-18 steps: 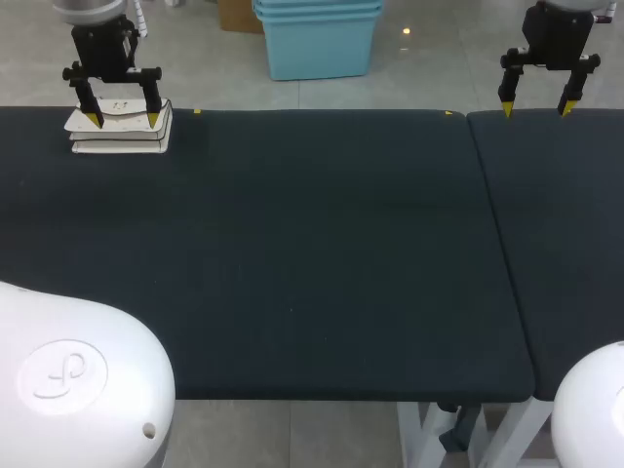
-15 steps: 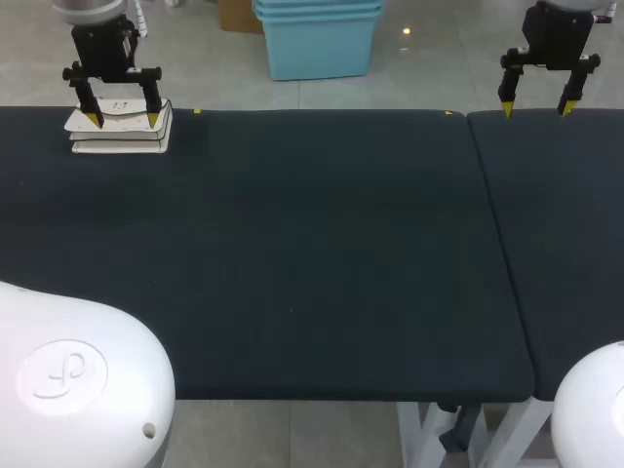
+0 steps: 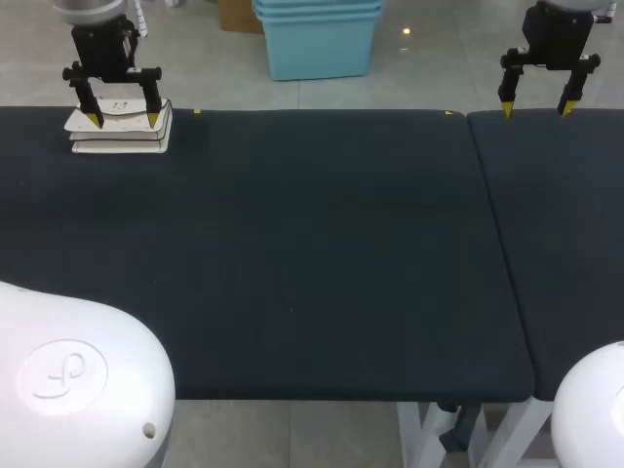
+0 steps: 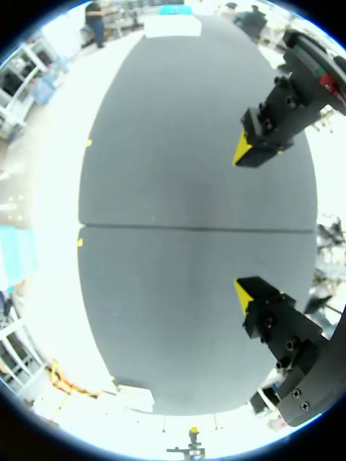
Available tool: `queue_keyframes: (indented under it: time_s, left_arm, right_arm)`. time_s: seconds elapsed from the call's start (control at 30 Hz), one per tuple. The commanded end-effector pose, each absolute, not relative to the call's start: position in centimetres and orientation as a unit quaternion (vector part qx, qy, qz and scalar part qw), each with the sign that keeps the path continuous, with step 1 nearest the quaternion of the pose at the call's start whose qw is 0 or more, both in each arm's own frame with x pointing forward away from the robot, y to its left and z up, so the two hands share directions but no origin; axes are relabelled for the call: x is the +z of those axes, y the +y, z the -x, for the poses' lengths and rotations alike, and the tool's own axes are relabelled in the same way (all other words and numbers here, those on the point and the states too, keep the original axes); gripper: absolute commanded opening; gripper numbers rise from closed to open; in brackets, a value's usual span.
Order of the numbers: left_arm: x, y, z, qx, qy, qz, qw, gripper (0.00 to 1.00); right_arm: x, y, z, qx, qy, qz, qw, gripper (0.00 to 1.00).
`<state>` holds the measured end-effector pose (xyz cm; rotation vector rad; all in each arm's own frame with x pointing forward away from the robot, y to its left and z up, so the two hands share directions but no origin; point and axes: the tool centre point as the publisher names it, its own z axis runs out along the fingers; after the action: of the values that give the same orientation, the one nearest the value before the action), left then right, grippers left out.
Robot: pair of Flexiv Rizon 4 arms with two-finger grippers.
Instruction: Pick up the bag, open it, inspect its contents, close it, and place it on the opposite side
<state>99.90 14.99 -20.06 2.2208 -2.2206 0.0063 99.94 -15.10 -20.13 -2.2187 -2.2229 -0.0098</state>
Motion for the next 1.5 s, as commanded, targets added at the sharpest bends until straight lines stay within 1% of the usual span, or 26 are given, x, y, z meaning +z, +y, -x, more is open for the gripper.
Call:
queue_keyframes:
  time_s: [0.03,0.13,0.27,0.3,0.5,0.57,0.77,1.07,1.2,1.5]
  left_arm:
    - [-19.9,15.5,-100.2,0.018,-0.709,-0.704,0.032,1.0]
    - [-20.0,16.3,-100.2,0.038,-0.712,-0.697,0.07,1.0]
    - [-20.0,17.8,-100.3,0.069,-0.716,-0.682,0.129,1.0]
    - [-20.0,18.3,-100.4,0.077,-0.717,-0.679,0.14,1.0]
    - [-20.1,21.1,-100.6,0.115,-0.709,-0.67,0.19,1.0]
    - [-20.1,22.0,-100.6,0.126,-0.704,-0.671,0.195,1.0]
    - [-20.4,24.7,-101.0,0.155,-0.692,-0.674,0.207,1.0]
    - [-21.5,28.3,-103.8,0.183,-0.69,-0.661,0.232,1.0]
    - [-22.0,29.6,-104.9,0.193,-0.683,-0.66,0.247,1.0]
    - [-23.3,31.4,-106.7,0.198,-0.672,-0.662,0.266,1.0]
  right_arm:
    - [-20.0,-14.8,-99.9,-0.007,-0.716,0.698,-0.009,1.0]
    - [-20.0,-14.3,-99.6,-0.019,-0.737,0.675,-0.024,1.0]
    - [-20.5,-13.2,-99.0,-0.056,-0.78,0.623,-0.023,1.0]
    - [-20.6,-12.9,-98.8,-0.074,-0.79,0.608,-0.019,1.0]
    - [-21.7,-11.1,-97.5,-0.123,-0.857,0.498,-0.043,1.0]
    - [-22.1,-10.7,-97.0,-0.135,-0.869,0.472,-0.055,1.0]
    - [-23.8,-9.8,-96.1,-0.196,-0.893,0.4,-0.056,1.0]
    - [-26.1,-8.6,-95.4,-0.256,-0.917,0.299,-0.057,1.0]
    - [-26.4,-8.3,-95.3,-0.271,-0.923,0.263,-0.074,1.0]
    - [-27.5,-6.5,-94.9,-0.278,-0.938,0.197,-0.069,1.0]
